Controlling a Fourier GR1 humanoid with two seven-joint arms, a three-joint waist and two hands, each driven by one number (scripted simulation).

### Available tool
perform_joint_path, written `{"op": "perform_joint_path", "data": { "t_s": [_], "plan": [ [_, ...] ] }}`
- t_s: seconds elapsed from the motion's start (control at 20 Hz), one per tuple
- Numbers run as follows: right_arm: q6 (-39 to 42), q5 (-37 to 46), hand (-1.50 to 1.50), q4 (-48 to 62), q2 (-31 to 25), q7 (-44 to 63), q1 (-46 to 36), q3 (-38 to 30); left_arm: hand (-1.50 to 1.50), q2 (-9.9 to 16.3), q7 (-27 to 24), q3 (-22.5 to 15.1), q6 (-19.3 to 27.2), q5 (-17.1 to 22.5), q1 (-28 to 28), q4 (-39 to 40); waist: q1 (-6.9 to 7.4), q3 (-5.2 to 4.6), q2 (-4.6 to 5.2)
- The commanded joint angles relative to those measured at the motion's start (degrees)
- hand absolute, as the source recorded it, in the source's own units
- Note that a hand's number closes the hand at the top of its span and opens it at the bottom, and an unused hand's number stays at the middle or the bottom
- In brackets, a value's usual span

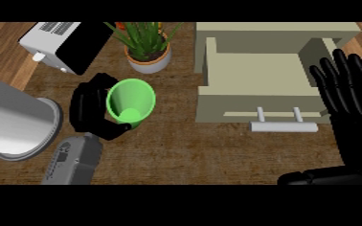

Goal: Pick up the cup, place it into the drawer and close the drawer

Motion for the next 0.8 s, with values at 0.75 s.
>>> {"op": "perform_joint_path", "data": {
  "t_s": [0.75],
  "plan": [
    [0.63, -0.11, -1.5, 5.09, -1.18, -1.88, -4.34, -2.68, 1.5, -2.47, 23.91, -4.66, 19.23, -2.79, -26.7, -6.14, -0.79, -0.04, 0.34]
  ]
}}
